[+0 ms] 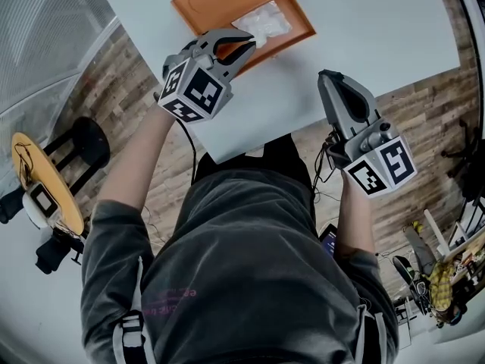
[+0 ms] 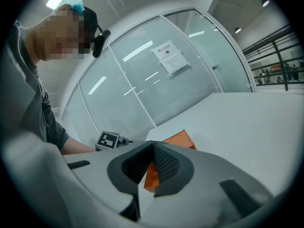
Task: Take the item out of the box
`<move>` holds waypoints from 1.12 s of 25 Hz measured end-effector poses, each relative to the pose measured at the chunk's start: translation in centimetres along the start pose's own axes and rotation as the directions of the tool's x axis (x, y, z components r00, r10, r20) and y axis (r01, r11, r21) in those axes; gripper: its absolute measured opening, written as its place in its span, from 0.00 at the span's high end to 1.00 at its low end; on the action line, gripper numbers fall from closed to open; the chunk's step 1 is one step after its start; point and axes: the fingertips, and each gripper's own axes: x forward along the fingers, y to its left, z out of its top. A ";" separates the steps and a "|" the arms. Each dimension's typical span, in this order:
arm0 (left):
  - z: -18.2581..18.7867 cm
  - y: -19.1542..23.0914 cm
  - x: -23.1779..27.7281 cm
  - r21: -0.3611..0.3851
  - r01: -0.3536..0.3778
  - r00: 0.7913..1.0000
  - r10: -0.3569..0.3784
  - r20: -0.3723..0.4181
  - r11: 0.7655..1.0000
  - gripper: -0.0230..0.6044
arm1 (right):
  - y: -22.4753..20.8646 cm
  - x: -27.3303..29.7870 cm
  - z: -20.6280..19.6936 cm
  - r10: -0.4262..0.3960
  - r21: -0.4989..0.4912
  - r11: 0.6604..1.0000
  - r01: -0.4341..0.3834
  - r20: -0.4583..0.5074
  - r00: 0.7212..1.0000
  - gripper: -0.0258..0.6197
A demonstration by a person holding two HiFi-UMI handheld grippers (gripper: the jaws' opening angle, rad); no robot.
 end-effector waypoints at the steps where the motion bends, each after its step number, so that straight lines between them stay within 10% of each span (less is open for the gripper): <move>1: -0.2 0.0 0.3 0.005 0.008 1.000 -0.008 -0.012 1.000 0.87 | -0.3 -0.1 0.0 -0.003 0.003 1.000 0.003 -0.001 1.000 0.96; 17: -4.2 -0.8 5.6 0.216 0.132 0.968 -0.080 -0.237 0.967 0.69 | -3.9 -0.7 -1.6 -0.033 0.047 0.998 0.034 -0.022 0.999 0.95; 28: -6.8 -1.5 7.3 0.401 0.228 0.917 -0.057 -0.394 0.887 0.57 | -4.6 -0.7 -2.5 -0.046 0.073 0.996 0.047 -0.026 0.999 0.95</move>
